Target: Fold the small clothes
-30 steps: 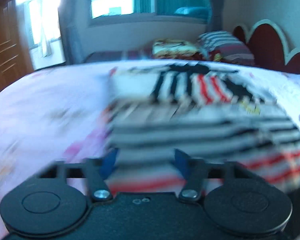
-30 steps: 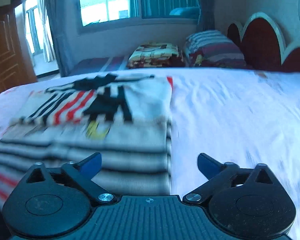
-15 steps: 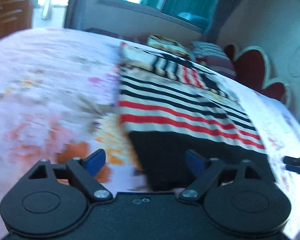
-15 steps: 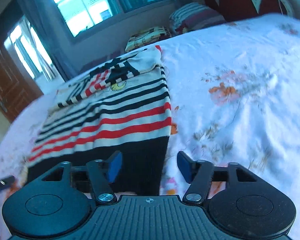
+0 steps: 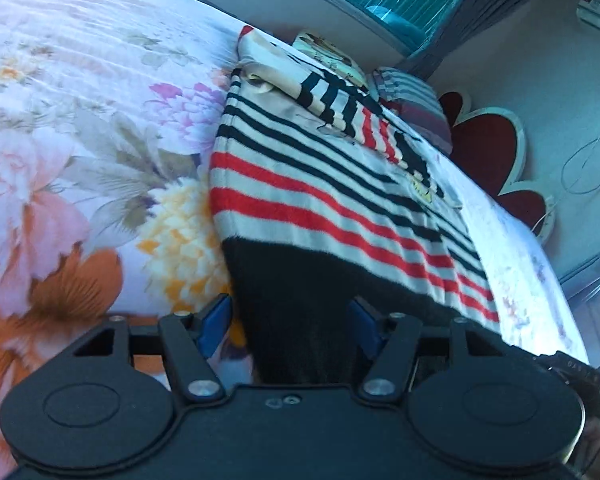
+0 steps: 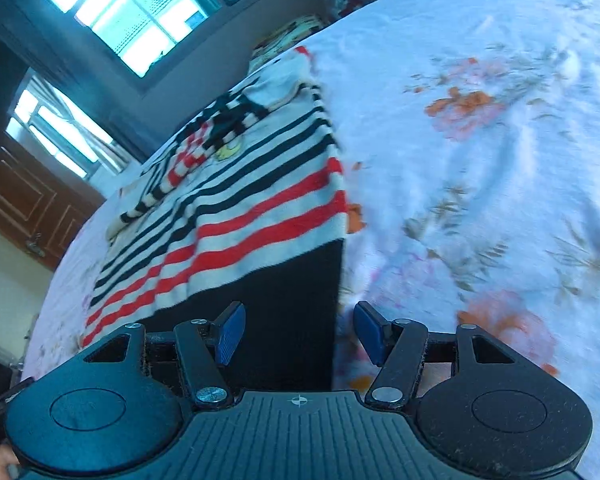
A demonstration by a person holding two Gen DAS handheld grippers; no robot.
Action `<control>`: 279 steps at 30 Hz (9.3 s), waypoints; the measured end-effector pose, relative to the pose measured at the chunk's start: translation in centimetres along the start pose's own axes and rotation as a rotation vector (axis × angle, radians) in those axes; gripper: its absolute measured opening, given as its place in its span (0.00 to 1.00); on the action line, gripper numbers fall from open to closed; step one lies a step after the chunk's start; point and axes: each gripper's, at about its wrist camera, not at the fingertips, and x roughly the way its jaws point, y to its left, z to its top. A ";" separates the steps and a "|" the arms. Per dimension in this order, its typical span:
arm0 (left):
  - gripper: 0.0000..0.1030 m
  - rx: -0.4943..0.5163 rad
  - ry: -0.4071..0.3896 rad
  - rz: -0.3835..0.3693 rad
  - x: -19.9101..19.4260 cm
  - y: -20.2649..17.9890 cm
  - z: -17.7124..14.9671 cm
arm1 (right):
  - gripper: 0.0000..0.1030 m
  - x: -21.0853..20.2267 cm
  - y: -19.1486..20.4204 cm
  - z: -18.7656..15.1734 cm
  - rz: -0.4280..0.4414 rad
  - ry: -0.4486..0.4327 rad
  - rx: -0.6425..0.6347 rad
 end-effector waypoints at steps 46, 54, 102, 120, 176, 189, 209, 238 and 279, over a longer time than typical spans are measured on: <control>0.05 0.032 -0.110 0.000 -2.9 -1.5 1.0 | 0.04 -1.9 2.5 3.5 0.065 -0.024 -0.043; 0.05 -0.082 -0.211 -0.131 -3.8 -2.6 7.2 | 0.04 -2.8 6.2 10.0 0.165 -0.130 -0.041; 0.51 0.453 -0.007 0.223 25.0 -3.8 29.0 | 0.43 29.7 8.5 30.2 -0.069 0.027 -0.537; 0.03 0.363 -0.202 0.301 25.3 -4.2 31.0 | 0.03 30.1 6.3 28.3 -0.176 -0.163 -0.502; 0.62 0.463 -0.148 0.281 18.3 -10.5 15.8 | 0.49 22.7 15.8 11.5 -0.125 -0.006 -0.726; 0.61 0.431 -0.146 0.386 14.7 -5.5 15.2 | 0.49 16.6 9.1 13.1 -0.275 -0.131 -0.606; 0.61 0.410 -0.145 0.472 14.9 -6.6 14.7 | 0.06 15.3 6.5 15.6 -0.276 -0.185 -0.503; 0.46 0.143 -0.136 0.310 9.8 -4.4 12.0 | 0.14 11.6 8.3 12.3 -0.212 -0.162 -0.483; 0.13 -0.473 -0.315 -0.016 17.8 4.2 18.8 | 0.00 27.9 15.9 16.1 0.058 0.026 -0.488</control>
